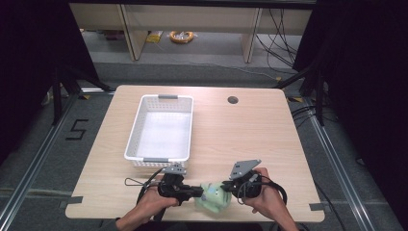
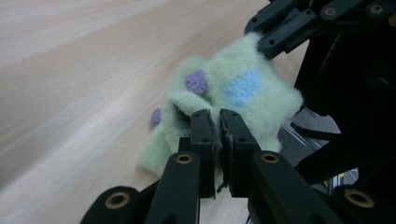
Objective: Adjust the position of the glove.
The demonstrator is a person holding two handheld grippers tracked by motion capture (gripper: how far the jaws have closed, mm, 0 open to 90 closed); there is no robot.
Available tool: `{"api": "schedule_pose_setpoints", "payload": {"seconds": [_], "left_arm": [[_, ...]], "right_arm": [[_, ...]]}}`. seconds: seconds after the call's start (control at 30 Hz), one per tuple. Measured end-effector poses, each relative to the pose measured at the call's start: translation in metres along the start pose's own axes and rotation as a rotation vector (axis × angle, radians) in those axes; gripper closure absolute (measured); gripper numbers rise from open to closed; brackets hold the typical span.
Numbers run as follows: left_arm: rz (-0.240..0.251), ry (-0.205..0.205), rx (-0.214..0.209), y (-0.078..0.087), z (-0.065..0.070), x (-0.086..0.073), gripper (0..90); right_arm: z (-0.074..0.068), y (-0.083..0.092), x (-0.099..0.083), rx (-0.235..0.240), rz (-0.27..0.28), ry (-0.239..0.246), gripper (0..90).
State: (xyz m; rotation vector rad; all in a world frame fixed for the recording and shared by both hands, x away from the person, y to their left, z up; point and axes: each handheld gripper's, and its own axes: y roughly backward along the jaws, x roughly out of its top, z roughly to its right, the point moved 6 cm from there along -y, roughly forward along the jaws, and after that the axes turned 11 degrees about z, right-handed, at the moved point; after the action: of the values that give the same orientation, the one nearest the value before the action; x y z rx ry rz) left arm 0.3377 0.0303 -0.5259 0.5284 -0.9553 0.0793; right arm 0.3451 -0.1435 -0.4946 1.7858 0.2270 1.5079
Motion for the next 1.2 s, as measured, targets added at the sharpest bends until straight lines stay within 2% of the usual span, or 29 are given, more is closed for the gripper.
{"api": "schedule_pose_setpoints", "payload": {"seconds": [0.1,0.17,0.2,0.23,0.27,0.3,0.33,0.37,0.4,0.43,0.47,0.5,0.53,0.57,0.6,0.63,0.67,0.7,0.73,0.77,0.8,0.87,0.97,1.0,1.07,1.1,1.13,1.17,1.2], "left_arm": [[0.005,0.002,0.001,0.000,0.001,-0.001,83.4],[0.011,0.000,0.005,0.001,0.000,0.000,83.2],[0.018,0.007,0.017,0.002,0.000,-0.002,82.9],[0.018,0.007,0.017,0.002,0.000,-0.002,82.6],[0.013,0.013,0.034,0.004,-0.001,-0.006,81.8],[0.013,0.013,0.034,0.004,-0.001,-0.006,81.0],[0.018,0.024,0.013,0.003,-0.001,-0.007,81.0],[0.016,0.024,0.014,0.004,-0.001,-0.008,80.4],[0.018,0.024,0.014,0.005,0.000,-0.009,79.4],[0.027,0.026,0.015,0.006,0.000,-0.009,79.4],[0.028,0.022,0.025,0.007,0.000,-0.008,78.7],[0.028,0.022,0.025,0.007,0.000,-0.008,78.5],[0.026,0.021,0.021,0.007,0.000,-0.008,78.5],[0.026,0.019,0.019,0.007,0.000,-0.008,78.3],[0.025,0.017,0.020,0.007,-0.001,-0.008,77.9],[0.025,0.021,0.020,0.007,0.000,-0.008,77.9],[0.020,0.017,0.023,0.006,0.000,-0.009,77.4],[0.020,0.017,0.023,0.006,0.000,-0.009,76.9],[0.018,0.014,0.023,0.006,0.001,-0.009,76.5],[0.018,0.014,0.023,0.006,0.001,-0.009,75.9],[0.023,0.009,0.030,0.006,0.001,-0.009,75.0],[0.015,-0.005,0.036,0.006,0.000,-0.010,72.1],[-0.010,-0.025,0.047,0.006,0.000,-0.014,67.9],[-0.020,-0.037,0.044,0.005,0.001,-0.015,66.6],[-0.027,-0.050,0.056,0.004,0.001,-0.017,66.0],[-0.027,-0.045,0.071,0.003,0.000,-0.018,66.0],[-0.036,-0.045,0.071,0.003,-0.001,-0.018,66.0],[-0.036,-0.045,0.071,0.003,-0.001,-0.018,66.0],[-0.043,-0.049,0.077,0.003,-0.003,-0.019,66.1]], "right_arm": [[0.003,-0.006,-0.003,0.004,-0.005,0.001,82.8],[0.006,-0.010,-0.008,0.009,-0.005,-0.016,81.4],[0.010,-0.010,-0.012,0.002,-0.004,-0.050,79.6],[0.012,-0.010,-0.014,-0.009,0.011,-0.063,77.5],[0.013,-0.008,-0.015,-0.032,0.017,-0.098,73.6],[0.015,-0.007,-0.017,-0.050,0.031,-0.120,72.5],[0.015,-0.007,-0.017,-0.050,0.031,-0.120,72.5],[0.015,-0.003,-0.018,-0.057,0.036,-0.144,70.6],[0.014,0.003,-0.019,-0.094,0.052,-0.183,66.9],[0.014,0.003,-0.019,-0.094,0.052,-0.183,66.9],[0.010,0.013,-0.020,-0.120,0.054,-0.196,65.0],[0.010,0.013,-0.020,-0.120,0.054,-0.196,65.0],[0.006,0.016,-0.020,-0.120,0.083,-0.209,63.9],[0.002,0.020,-0.020,-0.120,0.079,-0.218,63.2],[-0.009,0.023,-0.023,-0.120,0.101,-0.239,62.3],[-0.009,0.023,-0.023,-0.120,0.101,-0.239,62.3],[-0.020,0.025,-0.028,-0.102,0.097,-0.241,60.8],[-0.020,0.025,-0.028,-0.102,0.097,-0.241,60.8],[-0.030,0.024,-0.032,-0.084,0.086,-0.238,60.4],[-0.030,0.024,-0.032,-0.084,0.086,-0.238,60.4],[-0.038,0.021,-0.035,-0.068,0.079,-0.233,59.9],[-0.042,0.016,-0.036,-0.067,0.072,-0.232,58.8],[-0.041,0.011,-0.038,-0.078,0.063,-0.237,58.2],[-0.038,0.006,-0.043,-0.094,0.037,-0.226,58.7],[-0.038,0.003,-0.044,-0.092,0.034,-0.243,59.4],[-0.040,-0.002,-0.047,-0.081,0.019,-0.250,63.1],[-0.039,-0.003,-0.047,-0.077,0.016,-0.238,65.9],[-0.039,-0.003,-0.047,-0.077,0.016,-0.238,65.9],[-0.039,-0.004,-0.048,-0.078,0.016,-0.213,75.0]]}}
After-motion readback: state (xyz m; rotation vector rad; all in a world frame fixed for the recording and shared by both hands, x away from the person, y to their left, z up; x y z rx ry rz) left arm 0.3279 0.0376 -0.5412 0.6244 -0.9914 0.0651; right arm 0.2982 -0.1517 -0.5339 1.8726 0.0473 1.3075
